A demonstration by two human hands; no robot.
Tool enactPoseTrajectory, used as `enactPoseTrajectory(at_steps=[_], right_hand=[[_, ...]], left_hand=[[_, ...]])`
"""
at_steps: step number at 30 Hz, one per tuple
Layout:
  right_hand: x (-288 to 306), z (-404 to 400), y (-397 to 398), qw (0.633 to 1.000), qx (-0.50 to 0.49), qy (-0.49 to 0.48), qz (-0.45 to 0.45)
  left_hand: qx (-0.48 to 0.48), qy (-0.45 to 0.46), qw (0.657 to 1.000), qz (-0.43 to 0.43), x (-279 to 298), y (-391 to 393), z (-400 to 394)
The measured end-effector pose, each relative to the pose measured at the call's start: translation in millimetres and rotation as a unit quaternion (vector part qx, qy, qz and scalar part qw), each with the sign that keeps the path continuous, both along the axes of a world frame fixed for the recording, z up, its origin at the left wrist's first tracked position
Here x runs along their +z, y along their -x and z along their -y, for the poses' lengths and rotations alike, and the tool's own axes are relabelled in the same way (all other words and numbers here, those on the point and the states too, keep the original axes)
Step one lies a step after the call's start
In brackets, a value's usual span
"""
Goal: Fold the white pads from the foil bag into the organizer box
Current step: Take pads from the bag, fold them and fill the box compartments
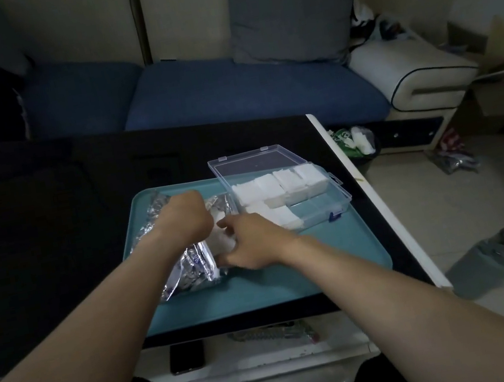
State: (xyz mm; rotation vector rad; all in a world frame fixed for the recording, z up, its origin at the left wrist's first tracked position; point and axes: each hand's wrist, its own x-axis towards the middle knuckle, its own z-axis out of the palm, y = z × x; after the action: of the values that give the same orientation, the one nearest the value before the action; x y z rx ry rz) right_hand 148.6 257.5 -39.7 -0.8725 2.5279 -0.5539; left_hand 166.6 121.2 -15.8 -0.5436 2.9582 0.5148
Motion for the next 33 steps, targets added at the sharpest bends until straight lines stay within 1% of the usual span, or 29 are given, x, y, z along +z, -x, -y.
enactPoseTrajectory(at_steps=[3,5,9,11,13,17,20,24,29,33], right_hand=[[-10,8,4,0.999,0.008,-0.012,-0.038],[-10,11,3,0.998,0.016,-0.002,-0.067],[-5,14,5,0.994,-0.020,0.023,-0.100],[-6,16,2,0.996,-0.015,0.032,-0.083],[-7,19,-2,0.997,-0.024,0.059,-0.037],[-13,24,-6,0.989,-0.110,0.096,0.028],[-22,33,-11,0.972,-0.176,0.145,0.055],[-21,35,-11,0.956,-0.208,0.182,0.095],[-11,20,1,0.954,-0.215,0.199,0.070],[-7,6,5,0.963,-0.192,0.189,-0.002]], left_hand=[[0.010,-0.030,0.999,-0.017,0,-1,4],[0.013,-0.048,0.998,-0.024,0,-2,4],[0.012,-0.063,0.998,-0.026,1,-3,2],[0.015,-0.074,0.997,-0.019,3,-4,1],[0.016,-0.074,0.997,-0.019,4,-4,-1],[0.008,-0.065,0.998,-0.016,3,-1,-2],[0.007,-0.054,0.998,-0.023,3,1,0],[0.025,-0.034,0.998,-0.044,4,0,10],[0.017,-0.029,0.998,-0.053,5,-4,19],[-0.006,-0.032,0.999,-0.043,4,-6,22]])
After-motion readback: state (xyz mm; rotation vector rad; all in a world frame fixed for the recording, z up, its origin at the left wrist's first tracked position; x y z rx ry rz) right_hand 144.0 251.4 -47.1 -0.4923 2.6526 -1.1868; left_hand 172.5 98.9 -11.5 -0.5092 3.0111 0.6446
